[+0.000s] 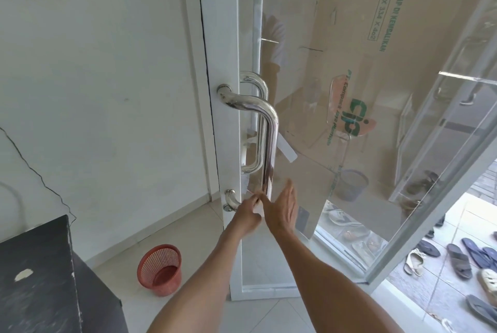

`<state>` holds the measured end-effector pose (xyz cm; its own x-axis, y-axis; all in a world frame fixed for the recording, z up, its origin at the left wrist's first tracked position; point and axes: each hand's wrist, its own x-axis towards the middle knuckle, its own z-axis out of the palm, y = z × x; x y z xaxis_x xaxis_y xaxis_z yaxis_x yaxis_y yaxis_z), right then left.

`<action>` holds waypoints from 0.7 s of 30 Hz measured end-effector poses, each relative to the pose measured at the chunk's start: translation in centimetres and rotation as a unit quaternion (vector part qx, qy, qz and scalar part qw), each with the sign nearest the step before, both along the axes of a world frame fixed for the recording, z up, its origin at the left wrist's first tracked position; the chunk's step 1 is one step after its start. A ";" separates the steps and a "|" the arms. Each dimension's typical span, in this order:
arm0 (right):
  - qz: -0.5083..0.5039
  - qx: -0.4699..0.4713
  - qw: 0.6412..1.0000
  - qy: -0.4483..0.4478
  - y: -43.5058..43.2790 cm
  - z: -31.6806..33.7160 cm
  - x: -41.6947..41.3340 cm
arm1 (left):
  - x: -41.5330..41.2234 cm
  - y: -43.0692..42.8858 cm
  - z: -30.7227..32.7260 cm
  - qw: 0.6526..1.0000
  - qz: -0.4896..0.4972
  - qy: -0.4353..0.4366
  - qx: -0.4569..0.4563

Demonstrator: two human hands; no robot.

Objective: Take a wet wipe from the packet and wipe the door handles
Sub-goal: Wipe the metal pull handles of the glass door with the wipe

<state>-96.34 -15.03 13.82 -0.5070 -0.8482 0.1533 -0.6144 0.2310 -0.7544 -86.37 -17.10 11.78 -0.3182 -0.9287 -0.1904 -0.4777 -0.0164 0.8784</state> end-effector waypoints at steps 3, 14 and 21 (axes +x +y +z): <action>-0.095 0.037 0.985 -0.137 2.4 -1.8 0.6 | 0.3 0.1 0.9 0.999 0.008 0.032 0.029; -0.015 0.114 0.920 -0.375 1.6 -2.2 2.4 | 0.3 1.6 2.2 0.996 0.028 0.082 0.029; -0.078 0.093 0.935 -0.334 0.8 -2.6 2.3 | 1.7 1.5 1.8 1.000 0.017 -0.006 -0.010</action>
<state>-94.05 -14.28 11.21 -0.5559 -0.7366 -0.3853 0.0316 0.4444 -0.8953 -84.63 -15.64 13.54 -0.2847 -0.9424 -0.1756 -0.4877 -0.0153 0.8729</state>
